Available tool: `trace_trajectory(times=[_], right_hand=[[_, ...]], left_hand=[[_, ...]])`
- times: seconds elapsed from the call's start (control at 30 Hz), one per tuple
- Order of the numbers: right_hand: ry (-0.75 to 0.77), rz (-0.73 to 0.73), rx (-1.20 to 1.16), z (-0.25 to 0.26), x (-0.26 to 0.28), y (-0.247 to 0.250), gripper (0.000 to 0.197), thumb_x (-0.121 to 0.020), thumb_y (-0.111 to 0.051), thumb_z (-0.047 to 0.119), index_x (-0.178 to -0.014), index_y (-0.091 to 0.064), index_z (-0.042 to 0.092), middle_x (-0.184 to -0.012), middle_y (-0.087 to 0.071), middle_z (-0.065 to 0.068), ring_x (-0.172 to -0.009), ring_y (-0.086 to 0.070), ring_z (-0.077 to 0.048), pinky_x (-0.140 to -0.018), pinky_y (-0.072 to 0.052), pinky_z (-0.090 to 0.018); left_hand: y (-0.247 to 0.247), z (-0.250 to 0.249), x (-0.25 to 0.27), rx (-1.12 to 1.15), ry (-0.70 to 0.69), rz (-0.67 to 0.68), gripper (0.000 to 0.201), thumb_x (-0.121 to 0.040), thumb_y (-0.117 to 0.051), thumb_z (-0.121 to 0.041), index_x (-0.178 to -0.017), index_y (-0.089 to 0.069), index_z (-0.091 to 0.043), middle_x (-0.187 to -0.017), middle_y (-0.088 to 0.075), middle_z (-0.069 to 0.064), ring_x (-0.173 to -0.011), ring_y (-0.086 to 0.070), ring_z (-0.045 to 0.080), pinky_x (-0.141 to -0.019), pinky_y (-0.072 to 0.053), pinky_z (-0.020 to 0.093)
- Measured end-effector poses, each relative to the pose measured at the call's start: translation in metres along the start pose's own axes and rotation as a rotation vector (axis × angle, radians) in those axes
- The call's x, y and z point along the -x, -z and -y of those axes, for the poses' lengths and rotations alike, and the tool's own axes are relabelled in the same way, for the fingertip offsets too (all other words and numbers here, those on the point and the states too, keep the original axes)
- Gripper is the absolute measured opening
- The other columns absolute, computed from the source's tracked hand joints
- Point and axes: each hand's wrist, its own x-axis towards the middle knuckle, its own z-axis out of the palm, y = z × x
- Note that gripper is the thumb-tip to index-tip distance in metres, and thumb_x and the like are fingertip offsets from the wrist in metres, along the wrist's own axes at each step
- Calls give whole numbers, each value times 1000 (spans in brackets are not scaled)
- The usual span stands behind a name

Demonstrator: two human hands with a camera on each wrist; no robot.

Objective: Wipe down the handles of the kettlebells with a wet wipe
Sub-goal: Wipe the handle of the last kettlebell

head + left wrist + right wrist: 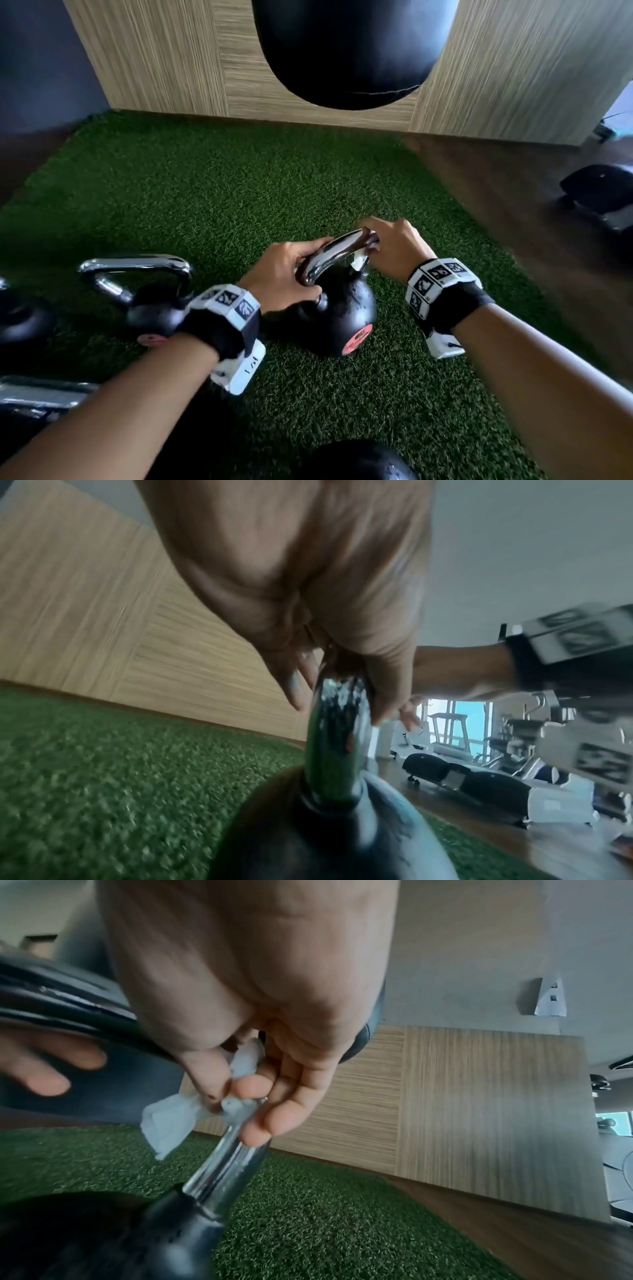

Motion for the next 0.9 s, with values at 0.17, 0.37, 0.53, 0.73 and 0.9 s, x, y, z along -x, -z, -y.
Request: trace_trajectory(times=[0.17,0.37,0.53,0.73,0.9], right_hand=[[-128,36,-24,-3,18,-2,27,-93,-60,-4,-120,-59,1,-96,-69,-8,-67,-63,-10,-50,-50,-10],[-224,-14,56,9,26,-7,22,-99,-56,2,-120,-56,5,-96,-70,-14,-76,-70,-25,-65,-62,-43],[-287,17,99,23,18,0,20,-99,-50,-2,-117,-57,4,-95,-67,-15,-77,-69,-27,-66,-61,-43],[-400,119,177,34,11,15,19,-98,-55,10,-116,-62,10,-102,-67,-11,-87,-66,-27,-68,-52,-34],[-538,249,97,53,43,58,24,-94,-60,25,-109,-72,10,-103,-71,-14,-93,-69,-31,-68,-47,-29]], left_hand=[[41,-1,-38,-404,60,110,93,-63,-93,-37,-145,-49,-44,-110,-66,-17,-85,-63,1,-68,-40,5],[39,5,-43,-499,34,28,82,-67,-90,-27,-141,-57,-34,-124,-73,-1,-103,-71,18,-82,-43,16],[34,8,-37,-463,58,-16,78,-68,-86,-26,-141,-57,-36,-114,-77,-1,-96,-73,20,-83,-55,21],[29,-11,-20,-445,80,-42,73,-74,-84,-13,-140,-54,-21,-110,-76,10,-92,-73,29,-75,-56,27],[38,-75,24,-475,117,-53,68,-82,-76,-15,-142,-47,-25,-103,-76,12,-79,-73,30,-70,-63,39]])
